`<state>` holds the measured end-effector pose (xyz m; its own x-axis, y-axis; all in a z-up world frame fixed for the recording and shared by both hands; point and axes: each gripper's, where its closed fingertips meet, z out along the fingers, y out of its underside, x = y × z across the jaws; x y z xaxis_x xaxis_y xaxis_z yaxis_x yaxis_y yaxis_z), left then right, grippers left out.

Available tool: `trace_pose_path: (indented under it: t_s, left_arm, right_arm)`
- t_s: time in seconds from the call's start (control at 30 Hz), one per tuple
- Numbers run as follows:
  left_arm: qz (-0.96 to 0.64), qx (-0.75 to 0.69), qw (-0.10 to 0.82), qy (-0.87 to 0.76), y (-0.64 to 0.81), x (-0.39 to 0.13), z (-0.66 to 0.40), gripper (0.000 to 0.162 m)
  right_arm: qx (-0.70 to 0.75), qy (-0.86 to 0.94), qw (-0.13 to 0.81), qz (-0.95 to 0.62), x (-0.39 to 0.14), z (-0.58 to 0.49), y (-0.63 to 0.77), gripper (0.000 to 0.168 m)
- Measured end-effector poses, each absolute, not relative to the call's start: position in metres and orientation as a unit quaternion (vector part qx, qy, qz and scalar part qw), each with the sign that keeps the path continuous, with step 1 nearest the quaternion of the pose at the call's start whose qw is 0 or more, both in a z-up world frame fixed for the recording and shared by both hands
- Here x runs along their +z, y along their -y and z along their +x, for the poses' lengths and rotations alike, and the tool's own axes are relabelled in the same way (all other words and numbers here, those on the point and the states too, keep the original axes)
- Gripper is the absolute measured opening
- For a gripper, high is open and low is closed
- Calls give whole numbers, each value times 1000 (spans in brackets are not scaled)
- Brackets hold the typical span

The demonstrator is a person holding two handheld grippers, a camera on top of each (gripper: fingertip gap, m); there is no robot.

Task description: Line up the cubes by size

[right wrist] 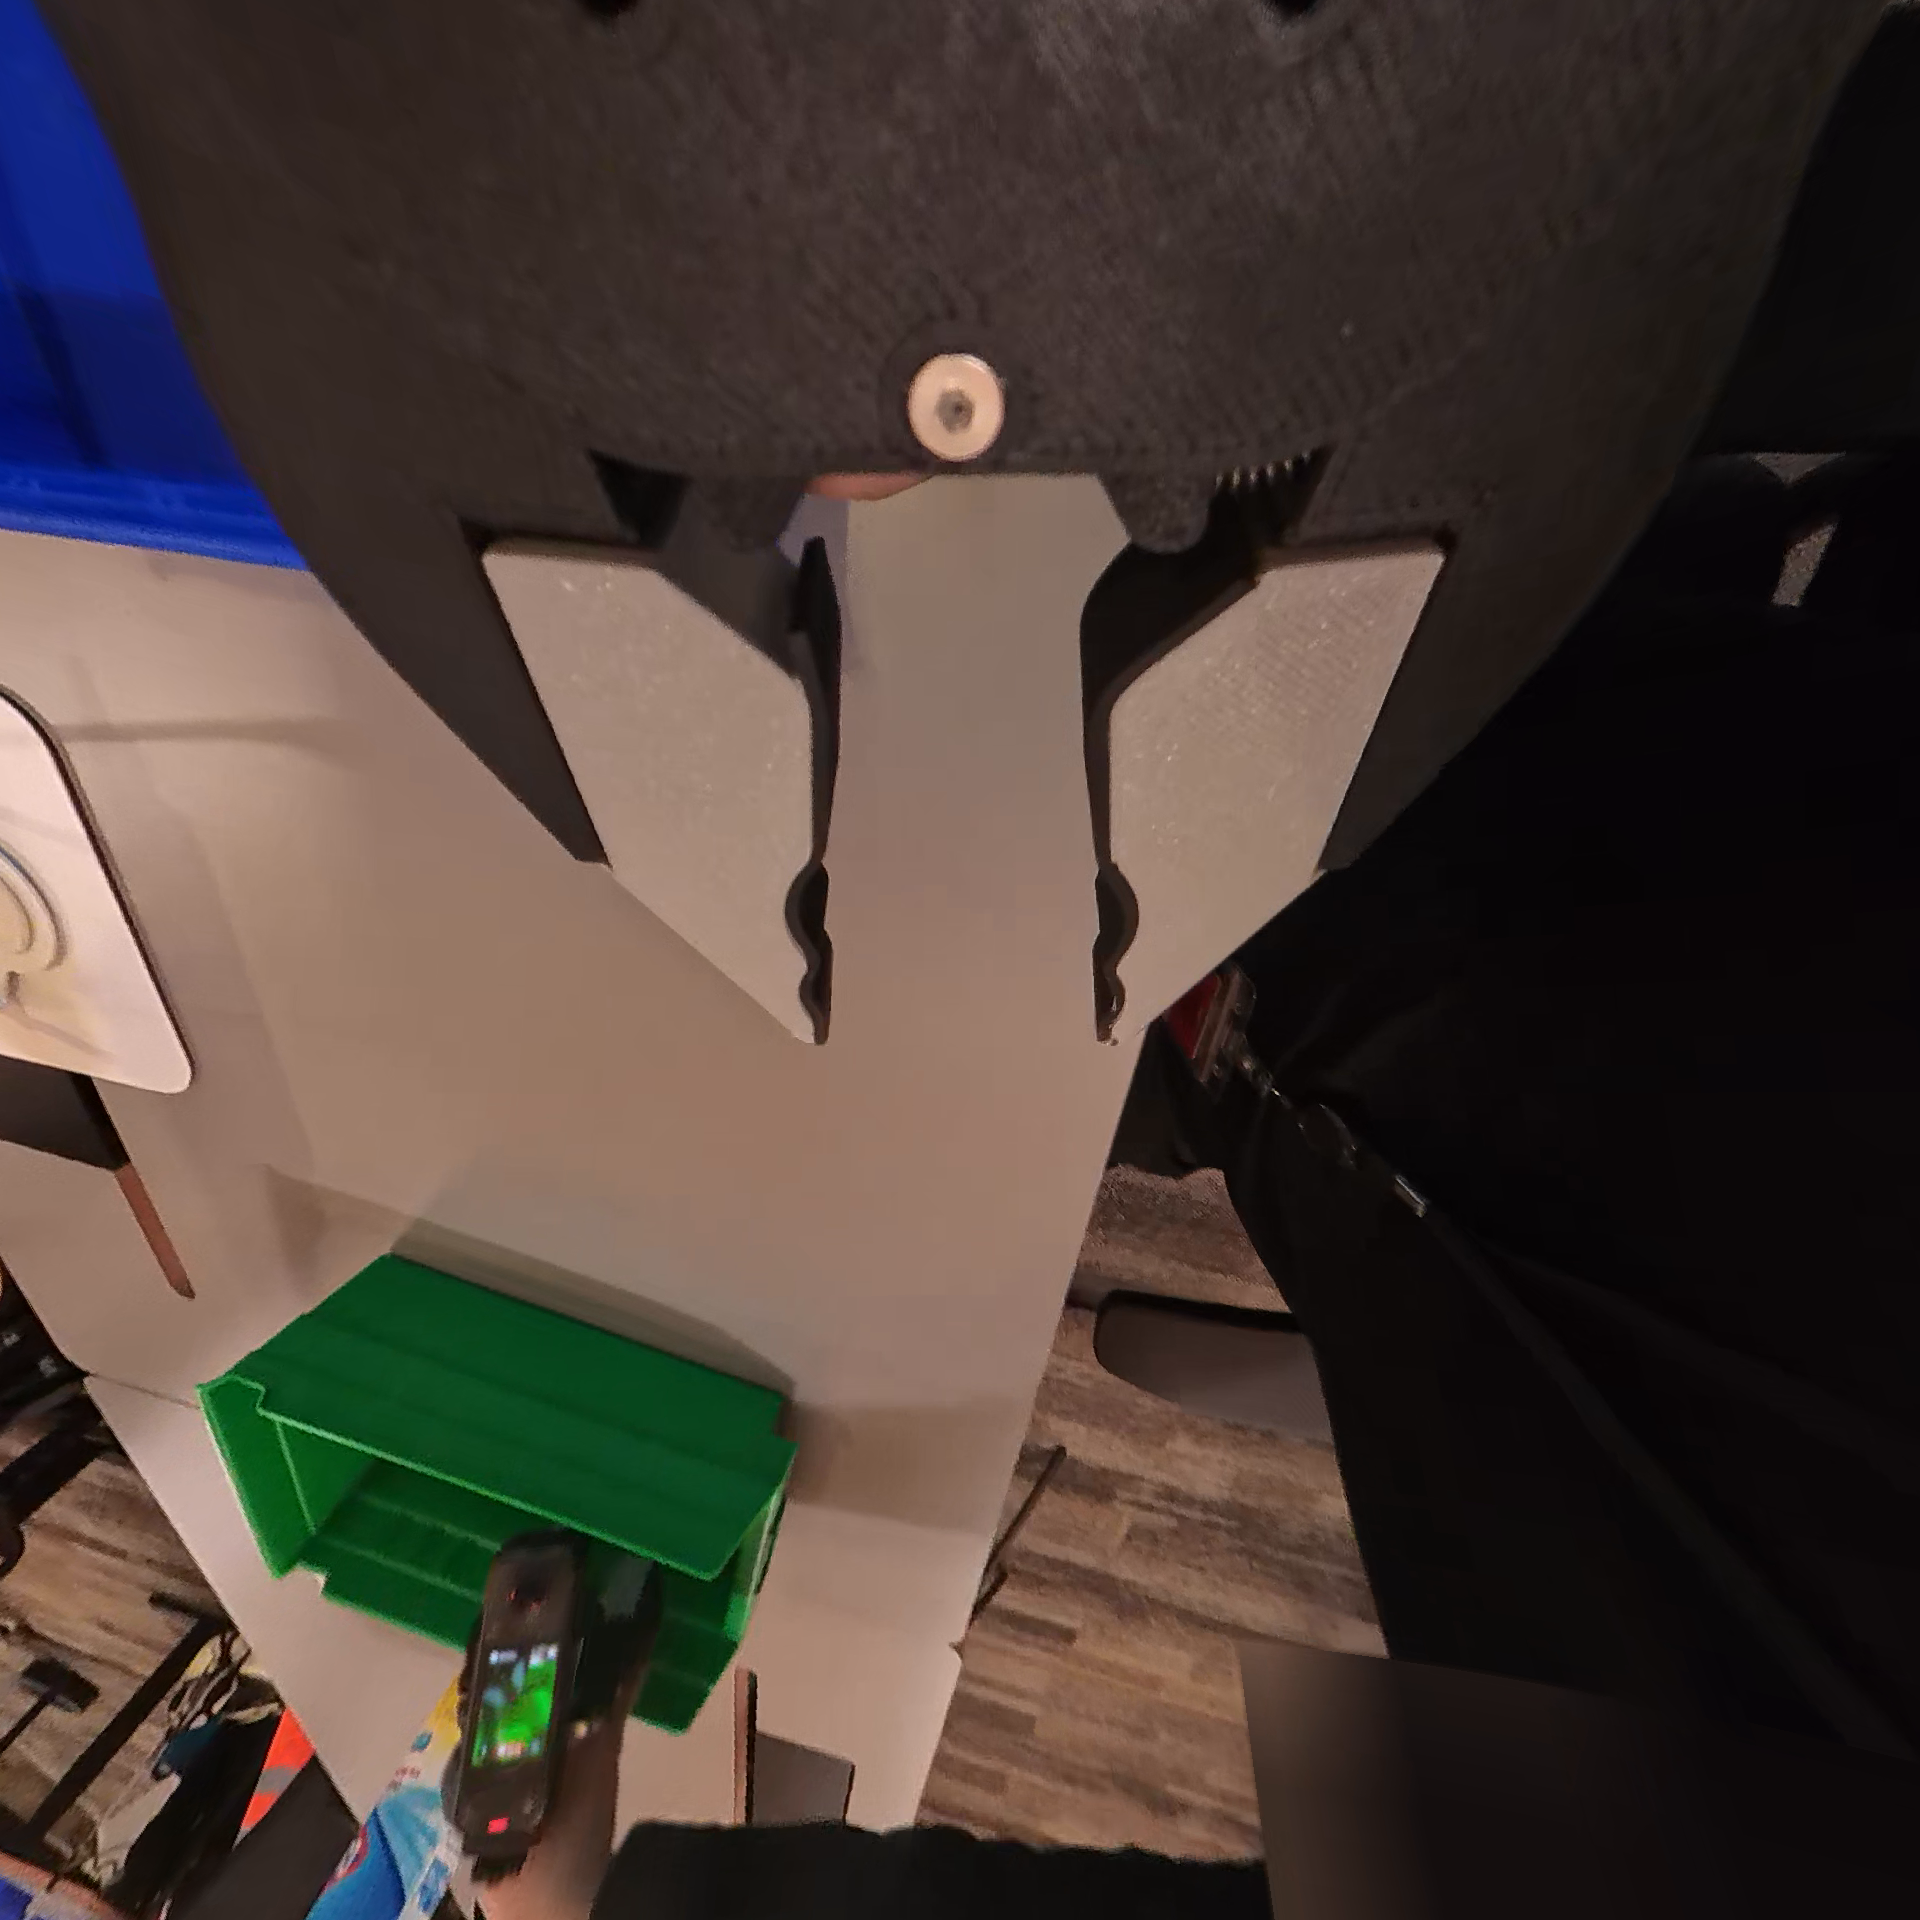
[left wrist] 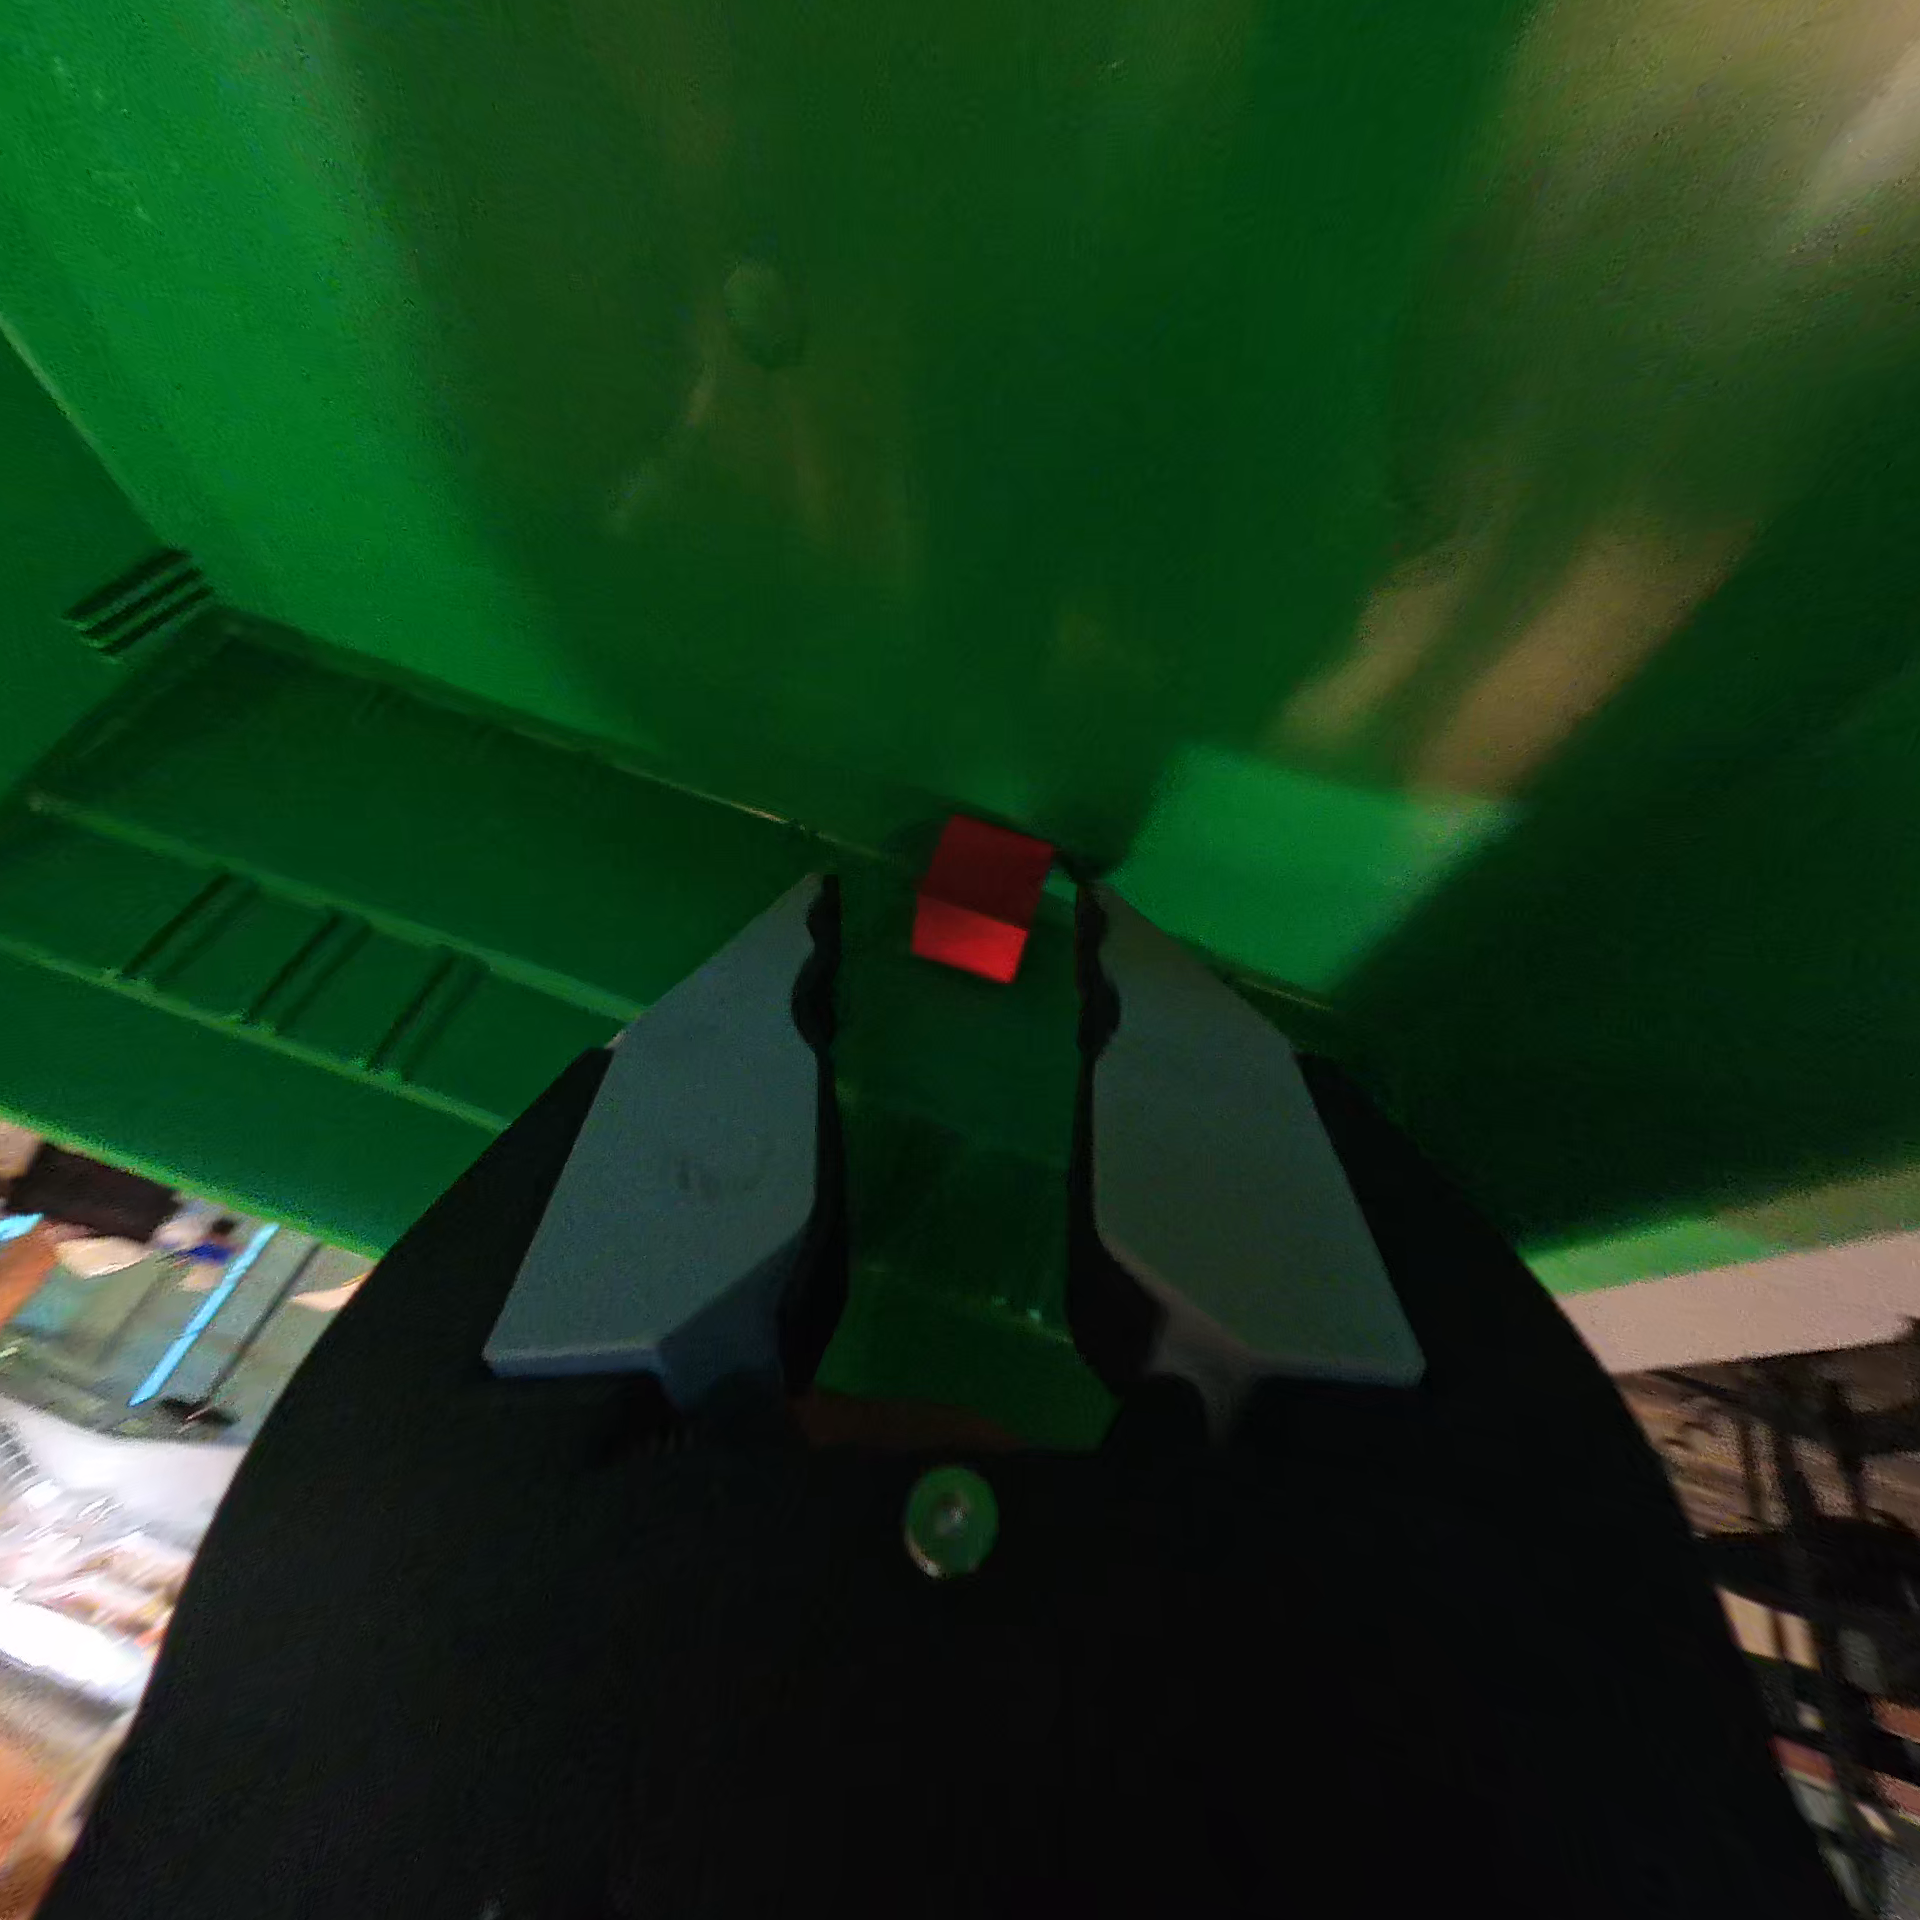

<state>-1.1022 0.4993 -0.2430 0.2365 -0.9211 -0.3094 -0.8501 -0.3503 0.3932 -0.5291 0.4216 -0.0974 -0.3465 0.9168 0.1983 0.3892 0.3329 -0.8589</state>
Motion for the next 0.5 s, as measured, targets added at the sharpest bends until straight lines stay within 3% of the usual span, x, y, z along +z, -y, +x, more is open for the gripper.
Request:
trace_pose_path:
  t_s: [0.07, 0.13, 0.3, 0.4, 0.5]
  left_arm:
    - [763, -276, 73, 579, -505, -243, -1109, 41]
    - [753, -290, 75, 586, -507, -246, -1112, 23]
    - [756, -280, 77, 587, -505, -243, -1111, 20]
    - [779, -244, -15, 577, -515, -225, -1083, 20]
    - [787, -210, -170, 555, -534, -181, -1041, 19]
  right_arm:
    - [381, 731, 358, -438, -95, -527, -416, 47]
    - [386, 730, 359, -435, -93, -525, -411, 47]
    - [388, 730, 363, -429, -88, -518, -403, 46]
    - [397, 715, 368, -441, -87, -521, -407, 43]
    - [432, 674, 358, -480, -89, -535, -419, 43]
